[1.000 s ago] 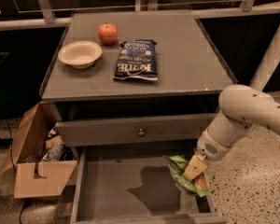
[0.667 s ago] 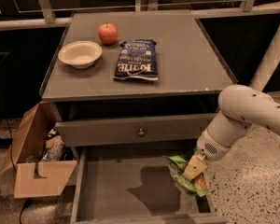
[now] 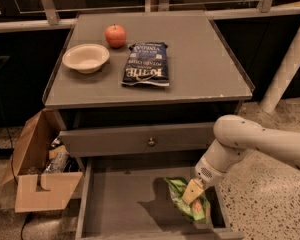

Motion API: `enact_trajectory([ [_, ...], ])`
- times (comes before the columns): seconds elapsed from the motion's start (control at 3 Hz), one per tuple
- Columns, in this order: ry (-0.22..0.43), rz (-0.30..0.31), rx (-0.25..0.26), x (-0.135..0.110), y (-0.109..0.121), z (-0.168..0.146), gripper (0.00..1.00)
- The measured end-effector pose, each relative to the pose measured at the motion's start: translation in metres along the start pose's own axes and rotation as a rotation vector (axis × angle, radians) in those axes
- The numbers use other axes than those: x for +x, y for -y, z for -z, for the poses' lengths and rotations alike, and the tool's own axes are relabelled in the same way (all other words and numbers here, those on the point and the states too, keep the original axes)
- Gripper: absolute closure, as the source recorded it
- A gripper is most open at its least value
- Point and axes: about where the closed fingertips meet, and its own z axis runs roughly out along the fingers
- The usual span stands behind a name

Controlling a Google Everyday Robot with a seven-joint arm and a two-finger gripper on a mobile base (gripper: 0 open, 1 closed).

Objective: Place green rice chip bag into middle drawer

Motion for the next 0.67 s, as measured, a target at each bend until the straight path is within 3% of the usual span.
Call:
enact_trajectory([
  [0.33, 0.000, 0.000, 0.000, 0.000, 0.000, 0.000, 1.00],
  [0.67, 0.021, -0.046, -0.022, -0.007, 0.001, -0.023, 1.00],
])
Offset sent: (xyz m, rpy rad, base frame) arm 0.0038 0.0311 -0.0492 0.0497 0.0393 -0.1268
